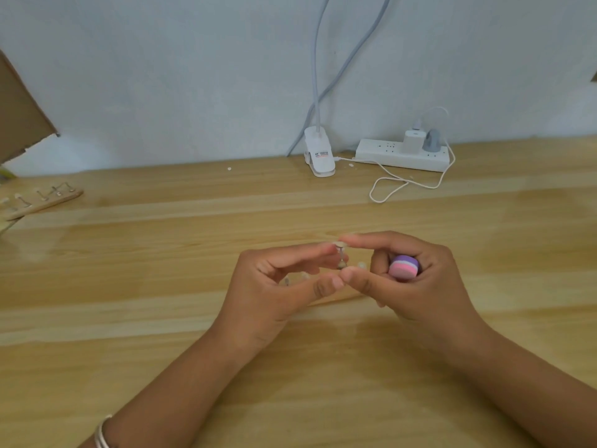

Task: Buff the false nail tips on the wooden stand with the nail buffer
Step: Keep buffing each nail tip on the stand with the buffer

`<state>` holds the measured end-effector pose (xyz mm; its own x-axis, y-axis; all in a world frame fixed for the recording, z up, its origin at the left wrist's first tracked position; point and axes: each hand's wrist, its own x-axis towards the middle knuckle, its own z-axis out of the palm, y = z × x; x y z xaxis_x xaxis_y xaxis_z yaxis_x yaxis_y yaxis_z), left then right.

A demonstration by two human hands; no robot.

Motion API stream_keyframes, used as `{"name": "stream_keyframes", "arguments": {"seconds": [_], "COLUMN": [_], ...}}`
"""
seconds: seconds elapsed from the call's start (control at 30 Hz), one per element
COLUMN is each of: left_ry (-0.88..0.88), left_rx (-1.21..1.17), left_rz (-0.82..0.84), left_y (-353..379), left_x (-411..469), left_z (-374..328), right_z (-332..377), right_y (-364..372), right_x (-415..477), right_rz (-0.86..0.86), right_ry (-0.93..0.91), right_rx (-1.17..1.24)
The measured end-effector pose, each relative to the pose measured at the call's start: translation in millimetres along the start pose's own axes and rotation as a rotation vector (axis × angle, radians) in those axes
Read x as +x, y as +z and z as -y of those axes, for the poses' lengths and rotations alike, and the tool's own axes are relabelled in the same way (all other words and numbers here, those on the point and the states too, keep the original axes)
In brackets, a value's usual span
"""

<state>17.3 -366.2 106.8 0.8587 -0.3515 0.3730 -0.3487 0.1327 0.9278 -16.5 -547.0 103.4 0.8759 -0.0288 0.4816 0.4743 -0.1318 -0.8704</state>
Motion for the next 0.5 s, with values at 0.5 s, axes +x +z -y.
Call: {"name": "stream_keyframes", "arguments": {"seconds": [0.5], "left_ry": [-0.002], "left_rx": [-0.070], "left_rz": [-0.004], "left_y": [0.7], "left_x": [-2.3], "left_z": [-0.9], "right_z": [-0.2], "right_y": [2.6], "right_x": [-3.2], "right_rz": [-0.032], "right_ry": [-0.223], "right_rx": [-0.268]}}
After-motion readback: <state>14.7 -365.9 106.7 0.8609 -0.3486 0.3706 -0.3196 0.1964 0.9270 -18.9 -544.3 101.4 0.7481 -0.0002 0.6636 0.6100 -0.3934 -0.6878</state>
